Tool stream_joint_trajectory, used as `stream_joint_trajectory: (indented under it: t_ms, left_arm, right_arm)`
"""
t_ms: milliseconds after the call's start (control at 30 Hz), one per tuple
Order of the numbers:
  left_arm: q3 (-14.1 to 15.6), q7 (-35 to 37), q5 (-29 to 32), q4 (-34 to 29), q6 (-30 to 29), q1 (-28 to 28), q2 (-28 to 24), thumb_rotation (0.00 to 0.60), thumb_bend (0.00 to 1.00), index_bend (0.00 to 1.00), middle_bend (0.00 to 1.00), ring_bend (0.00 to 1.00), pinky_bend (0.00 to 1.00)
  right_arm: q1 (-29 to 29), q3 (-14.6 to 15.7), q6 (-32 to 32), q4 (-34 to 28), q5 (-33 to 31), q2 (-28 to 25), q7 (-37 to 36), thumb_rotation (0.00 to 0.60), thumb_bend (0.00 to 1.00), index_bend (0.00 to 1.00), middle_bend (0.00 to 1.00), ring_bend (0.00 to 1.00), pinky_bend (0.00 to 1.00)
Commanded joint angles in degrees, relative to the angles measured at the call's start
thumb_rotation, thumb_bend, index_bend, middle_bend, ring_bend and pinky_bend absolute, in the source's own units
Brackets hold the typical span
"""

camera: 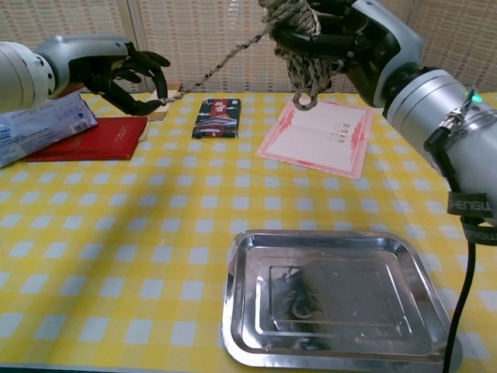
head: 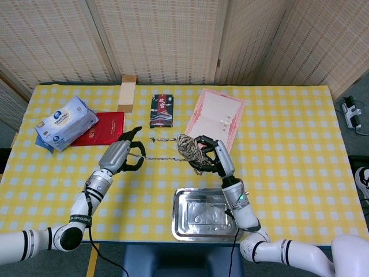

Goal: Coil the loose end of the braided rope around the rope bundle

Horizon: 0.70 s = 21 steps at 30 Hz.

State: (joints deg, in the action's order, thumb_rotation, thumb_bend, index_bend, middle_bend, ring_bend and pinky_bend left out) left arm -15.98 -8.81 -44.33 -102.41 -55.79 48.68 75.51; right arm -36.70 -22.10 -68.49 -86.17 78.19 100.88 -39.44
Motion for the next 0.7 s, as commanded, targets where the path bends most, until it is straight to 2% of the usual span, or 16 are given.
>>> stream_joint_trajectory:
  t_ms: [33,267,333,400,500,567,700]
  left_arm:
    - [-0.1,0.0,0.0,0.0,0.1,0.0,0.0,0.6,0.55,0.56,0.04,0.0,0.0]
    - [0.4,-1.3,-0.1,0.2,-0.3,0.2,0.3,0.6,0.55,0.55,0.03,0.0,0.0]
    - [0.4,-1.4,0.0,-0.1,-0.2,0.2,0.1,0.6,0.55,0.52,0.02,0.0,0.0]
    - [0.7,-1.9,-0.1,-0.6,0.3,0.3,-0.4,0.6,0.5,0.42,0.01,0.0,0.0]
    - [1.1,-2.1,-0.2,-1.2,1.0,0.2,-1.3,0.6,0.39,0.2,0.0,0.0,0.0]
    - [1.4,-2.0,-0.5,-1.5,1.6,0.0,-2.2,0.6,0.36,0.09,0.0,0.0,0.0]
    - [2.4,-1.9,-1.5,-1.3,1.8,-0.9,-3.7,0.6,0.36,0.01,0.0,0.0,0.0]
  right_arm:
    - [0.3,0.4,-0.1,-0.7,0.5,-0.8,-0.3,0.6,0.6,0.97,0.87,1.0,0.85]
    - [0.5,0.8,-0.5,-2.2,1.0,-1.7,-1.4,0.6,0.6,0.97,0.87,1.0,0.85]
    - [0.6,0.8,-0.7,-2.4,1.0,-2.0,-1.2,0.6,0.6,0.97,0.87,1.0,0.85]
    - [0.6,0.8,-0.9,-2.3,1.0,-2.2,-0.5,0.6,0.6,0.97,0.87,1.0,0.85]
    - [0.7,0.7,-0.9,-2.0,0.5,-2.9,0.7,0.6,0.6,0.97,0.87,1.0,0.85]
    - [0.8,0.7,-0.7,-1.9,0.3,-3.9,1.9,0.6,0.6,0.97,0.87,1.0,0.85]
    - [0.9,1.1,0.4,-2.3,0.3,-6.9,5.6,0.6,0.6,0.97,0.87,1.0,0.85]
